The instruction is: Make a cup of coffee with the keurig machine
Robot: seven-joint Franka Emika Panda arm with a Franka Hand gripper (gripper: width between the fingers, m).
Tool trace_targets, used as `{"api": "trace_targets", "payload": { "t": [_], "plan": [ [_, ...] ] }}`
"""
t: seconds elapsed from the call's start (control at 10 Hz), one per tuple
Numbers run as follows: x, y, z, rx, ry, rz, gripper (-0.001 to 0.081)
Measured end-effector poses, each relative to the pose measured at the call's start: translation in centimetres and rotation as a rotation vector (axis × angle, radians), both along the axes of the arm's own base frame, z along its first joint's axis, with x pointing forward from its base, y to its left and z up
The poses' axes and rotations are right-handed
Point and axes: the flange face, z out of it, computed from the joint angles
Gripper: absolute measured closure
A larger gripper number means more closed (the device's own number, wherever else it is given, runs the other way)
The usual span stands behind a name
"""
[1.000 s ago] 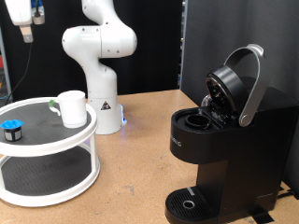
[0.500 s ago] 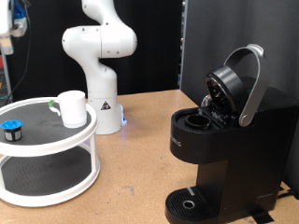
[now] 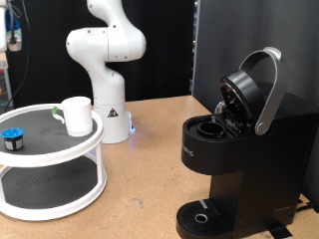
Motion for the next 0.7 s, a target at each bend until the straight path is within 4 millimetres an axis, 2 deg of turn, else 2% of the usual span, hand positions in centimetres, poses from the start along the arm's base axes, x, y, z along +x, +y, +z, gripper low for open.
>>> {"api": "trace_targets", "payload": {
  "t": [0.4,0.7],
  "plan": [
    [-0.1,0.0,-0.1,0.011,0.010,0.027,0.0006],
    [-0.2,0.3,-2.4,0.021,0.004,0.030,0.0006]
  ]
}}
